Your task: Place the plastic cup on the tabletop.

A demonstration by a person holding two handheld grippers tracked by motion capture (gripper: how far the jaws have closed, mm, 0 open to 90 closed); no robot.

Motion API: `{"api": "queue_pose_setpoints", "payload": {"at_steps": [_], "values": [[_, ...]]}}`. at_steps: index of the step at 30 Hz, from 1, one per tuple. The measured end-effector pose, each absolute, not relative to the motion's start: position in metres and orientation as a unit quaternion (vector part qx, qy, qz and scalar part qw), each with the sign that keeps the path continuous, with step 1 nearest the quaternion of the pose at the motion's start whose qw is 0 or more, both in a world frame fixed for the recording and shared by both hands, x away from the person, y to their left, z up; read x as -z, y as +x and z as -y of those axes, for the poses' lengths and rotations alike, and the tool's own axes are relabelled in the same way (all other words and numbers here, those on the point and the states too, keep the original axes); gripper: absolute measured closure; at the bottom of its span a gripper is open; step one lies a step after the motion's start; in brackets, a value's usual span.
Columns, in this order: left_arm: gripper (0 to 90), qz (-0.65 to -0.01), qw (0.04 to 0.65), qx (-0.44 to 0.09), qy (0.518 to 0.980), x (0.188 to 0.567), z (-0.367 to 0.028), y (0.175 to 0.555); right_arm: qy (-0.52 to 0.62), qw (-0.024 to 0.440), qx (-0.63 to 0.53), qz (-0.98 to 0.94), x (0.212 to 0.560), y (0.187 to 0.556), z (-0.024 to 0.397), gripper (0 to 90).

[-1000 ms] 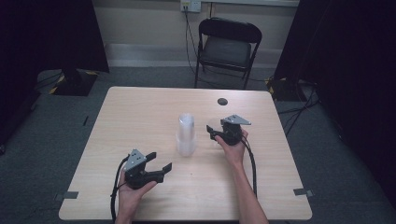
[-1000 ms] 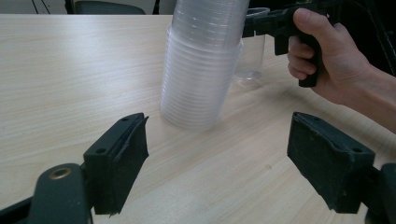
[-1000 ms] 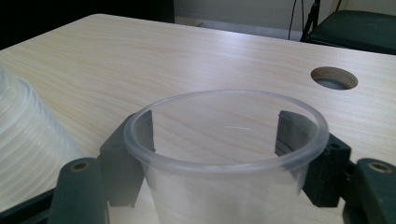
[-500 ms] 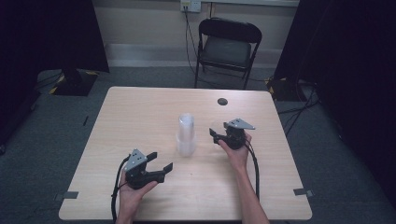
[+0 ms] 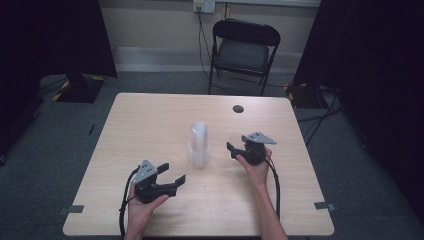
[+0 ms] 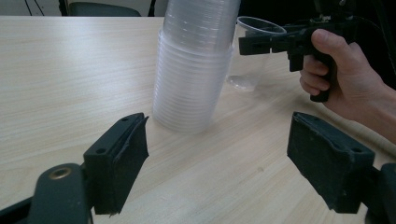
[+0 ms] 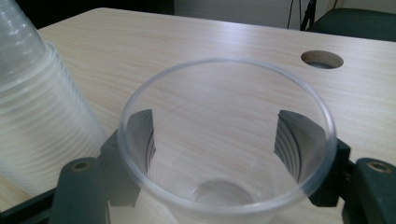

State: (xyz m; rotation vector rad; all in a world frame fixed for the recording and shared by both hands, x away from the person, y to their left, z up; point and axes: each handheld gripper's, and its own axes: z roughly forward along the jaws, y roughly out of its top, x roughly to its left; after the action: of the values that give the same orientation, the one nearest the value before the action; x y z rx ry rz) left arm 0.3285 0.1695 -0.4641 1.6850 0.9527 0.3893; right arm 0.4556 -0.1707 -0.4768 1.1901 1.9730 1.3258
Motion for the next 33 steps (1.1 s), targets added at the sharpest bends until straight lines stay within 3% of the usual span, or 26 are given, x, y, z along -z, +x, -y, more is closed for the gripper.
{"api": "queue_pose_setpoints", "payload": {"at_steps": [9, 23, 33], "values": [[20.1, -0.403, 0.554, -0.162, 0.711, 0.464, -0.171, 0.328, 0.436, 0.235, -0.482, -0.723, 0.478, 0.456, 0.168, 28.6], [20.1, -0.402, 0.55, -0.164, 0.713, 0.464, -0.171, 0.328, 0.454, 0.219, -0.464, -0.729, 0.481, 0.454, 0.168, 15.1], [20.1, -0.409, 0.548, -0.171, 0.709, 0.464, -0.174, 0.329, 0.465, 0.225, -0.462, -0.721, 0.481, 0.443, 0.176, 15.2]]}}
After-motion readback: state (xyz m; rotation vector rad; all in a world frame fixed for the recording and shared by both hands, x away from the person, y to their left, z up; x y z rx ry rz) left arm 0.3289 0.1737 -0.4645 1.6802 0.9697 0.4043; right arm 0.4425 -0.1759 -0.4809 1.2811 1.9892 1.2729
